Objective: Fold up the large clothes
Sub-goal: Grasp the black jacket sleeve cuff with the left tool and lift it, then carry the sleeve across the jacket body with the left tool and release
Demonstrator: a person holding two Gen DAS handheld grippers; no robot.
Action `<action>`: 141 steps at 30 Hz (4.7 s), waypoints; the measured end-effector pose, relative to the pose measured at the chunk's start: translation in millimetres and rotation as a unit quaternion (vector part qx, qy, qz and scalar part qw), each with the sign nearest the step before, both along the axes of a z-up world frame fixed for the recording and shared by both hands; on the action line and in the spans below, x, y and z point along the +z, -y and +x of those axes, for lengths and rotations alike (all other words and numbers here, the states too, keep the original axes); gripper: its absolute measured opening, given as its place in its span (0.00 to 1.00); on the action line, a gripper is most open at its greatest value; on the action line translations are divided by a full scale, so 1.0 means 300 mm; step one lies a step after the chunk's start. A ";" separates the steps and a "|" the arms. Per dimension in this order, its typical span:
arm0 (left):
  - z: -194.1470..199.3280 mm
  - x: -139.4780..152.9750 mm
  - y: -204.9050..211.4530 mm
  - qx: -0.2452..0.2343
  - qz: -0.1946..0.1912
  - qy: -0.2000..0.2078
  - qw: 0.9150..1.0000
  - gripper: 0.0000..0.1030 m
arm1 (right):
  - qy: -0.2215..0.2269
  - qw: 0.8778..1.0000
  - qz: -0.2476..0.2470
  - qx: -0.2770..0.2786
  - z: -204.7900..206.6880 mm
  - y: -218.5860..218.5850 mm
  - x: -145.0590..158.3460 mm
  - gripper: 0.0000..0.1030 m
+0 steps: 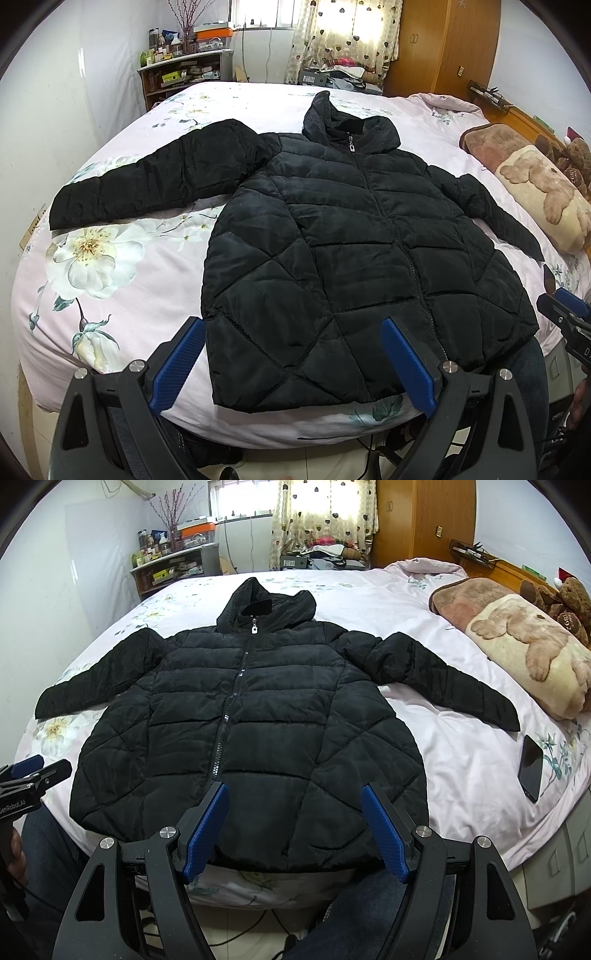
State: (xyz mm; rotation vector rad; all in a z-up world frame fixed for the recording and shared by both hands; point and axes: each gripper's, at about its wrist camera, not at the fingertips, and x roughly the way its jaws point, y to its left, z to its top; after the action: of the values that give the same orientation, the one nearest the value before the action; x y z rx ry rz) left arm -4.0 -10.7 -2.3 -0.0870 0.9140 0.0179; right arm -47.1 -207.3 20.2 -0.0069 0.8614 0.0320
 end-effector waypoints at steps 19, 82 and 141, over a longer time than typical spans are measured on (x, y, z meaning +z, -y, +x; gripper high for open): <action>0.264 -0.092 -0.338 0.073 0.011 0.001 0.997 0.94 | -0.010 0.998 0.005 0.068 0.306 -0.128 -0.034 0.72; 0.927 0.222 0.061 -0.118 -0.115 0.088 0.982 0.14 | -0.017 1.000 0.018 -0.015 0.599 0.149 -0.156 0.72; 0.858 -0.252 -0.347 -0.021 -0.033 -0.024 0.999 0.57 | -0.096 0.995 0.031 0.019 1.091 0.125 -0.425 0.38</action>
State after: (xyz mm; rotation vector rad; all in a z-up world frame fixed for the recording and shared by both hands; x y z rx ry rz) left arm 253.3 93.3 -78.0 -0.1288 0.9634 -0.0497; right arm 280.3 -245.0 -107.2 0.0375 1.0514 0.0970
